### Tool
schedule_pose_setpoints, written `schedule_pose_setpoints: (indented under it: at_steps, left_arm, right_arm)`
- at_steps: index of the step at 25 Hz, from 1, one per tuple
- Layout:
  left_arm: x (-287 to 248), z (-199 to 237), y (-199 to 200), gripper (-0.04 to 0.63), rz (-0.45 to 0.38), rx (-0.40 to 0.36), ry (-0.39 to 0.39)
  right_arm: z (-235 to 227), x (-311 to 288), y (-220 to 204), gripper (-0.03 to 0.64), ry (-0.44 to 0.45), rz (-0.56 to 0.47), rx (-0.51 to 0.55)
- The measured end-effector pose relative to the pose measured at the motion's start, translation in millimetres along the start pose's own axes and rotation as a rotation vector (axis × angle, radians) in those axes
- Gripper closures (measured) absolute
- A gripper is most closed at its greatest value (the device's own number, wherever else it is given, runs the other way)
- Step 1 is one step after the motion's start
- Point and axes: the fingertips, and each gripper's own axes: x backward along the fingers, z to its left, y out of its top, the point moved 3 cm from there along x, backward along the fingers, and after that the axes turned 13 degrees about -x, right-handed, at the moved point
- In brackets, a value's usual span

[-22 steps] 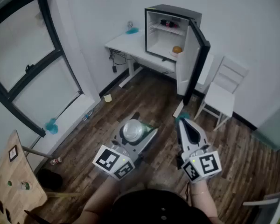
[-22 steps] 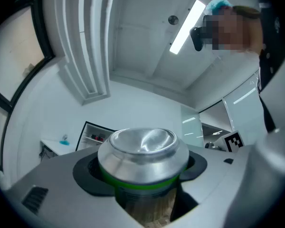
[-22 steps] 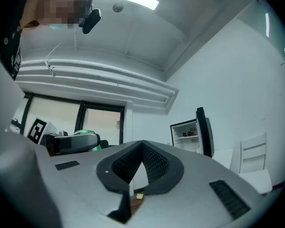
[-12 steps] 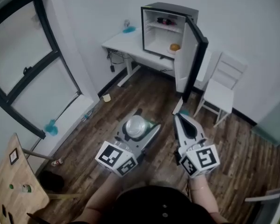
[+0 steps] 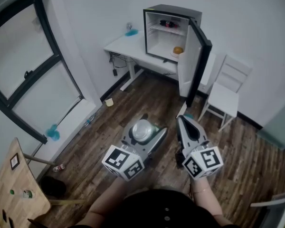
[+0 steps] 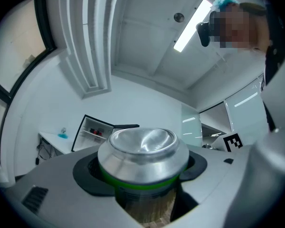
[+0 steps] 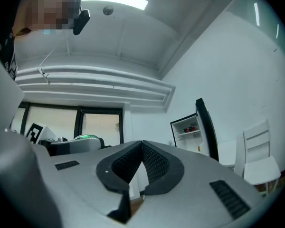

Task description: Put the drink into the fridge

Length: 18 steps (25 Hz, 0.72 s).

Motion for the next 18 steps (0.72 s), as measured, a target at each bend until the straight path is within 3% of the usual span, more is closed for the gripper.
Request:
schedule_pose_setpoints:
  at_steps: [4, 18]
  left_arm:
    - [-12, 3, -4, 0.248, 0.007, -0.018, 0.006]
    - [-32, 7, -20, 0.249, 0.01, 0.025, 0.083]
  right_arm:
    - [-8, -7, -10, 0.609, -0.029, 0.052, 0.044]
    - [-46, -10, -24, 0.609, -0.048, 0.129, 0.038]
